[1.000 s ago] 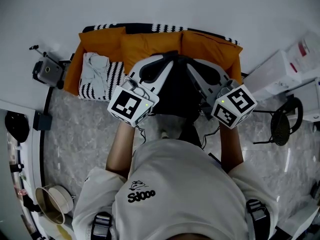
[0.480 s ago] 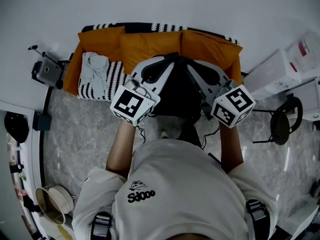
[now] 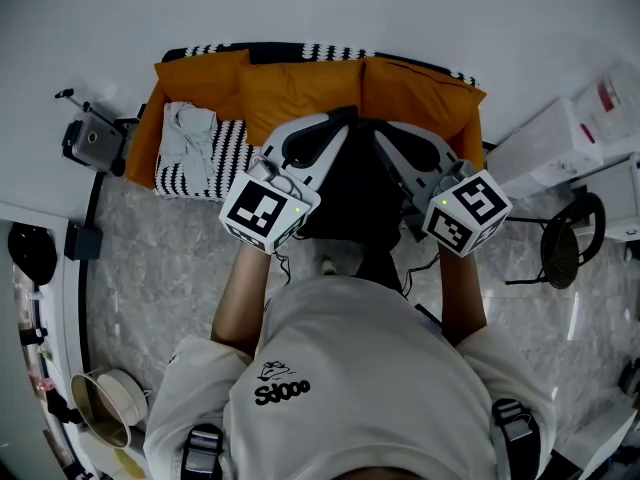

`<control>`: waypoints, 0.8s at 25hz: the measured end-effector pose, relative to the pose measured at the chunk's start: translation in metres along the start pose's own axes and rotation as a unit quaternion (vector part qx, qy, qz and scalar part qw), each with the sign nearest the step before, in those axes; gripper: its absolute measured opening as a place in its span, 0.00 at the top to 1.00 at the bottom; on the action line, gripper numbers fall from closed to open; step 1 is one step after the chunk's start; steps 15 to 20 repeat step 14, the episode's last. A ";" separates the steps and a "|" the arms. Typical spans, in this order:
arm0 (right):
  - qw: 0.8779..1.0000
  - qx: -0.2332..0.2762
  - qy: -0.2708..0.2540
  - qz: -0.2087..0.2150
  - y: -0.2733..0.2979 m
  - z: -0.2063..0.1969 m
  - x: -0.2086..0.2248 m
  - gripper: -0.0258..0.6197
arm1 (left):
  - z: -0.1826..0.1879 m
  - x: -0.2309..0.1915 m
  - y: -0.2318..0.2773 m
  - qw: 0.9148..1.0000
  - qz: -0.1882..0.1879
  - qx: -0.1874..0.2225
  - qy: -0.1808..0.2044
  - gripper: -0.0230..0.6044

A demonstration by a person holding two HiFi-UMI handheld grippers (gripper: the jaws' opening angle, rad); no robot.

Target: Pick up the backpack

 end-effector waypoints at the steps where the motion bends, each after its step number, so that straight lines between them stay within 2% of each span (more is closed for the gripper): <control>1: 1.000 -0.001 0.000 -0.001 0.002 0.000 0.001 0.87 | -0.001 -0.002 0.000 1.000 0.000 0.000 0.000 0.89; 20: 1.000 -0.007 0.000 0.001 0.014 -0.006 0.006 0.87 | -0.009 -0.013 0.002 1.000 0.004 -0.004 -0.005 0.89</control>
Point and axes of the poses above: the fingertips, and each gripper's own axes: y forward along the fingers, x to its right, z out of its top, the point moved 1 cm from there along -y, backward along the fingers, and after that the axes turned 2 degrees about -z, right-handed, at the moved point
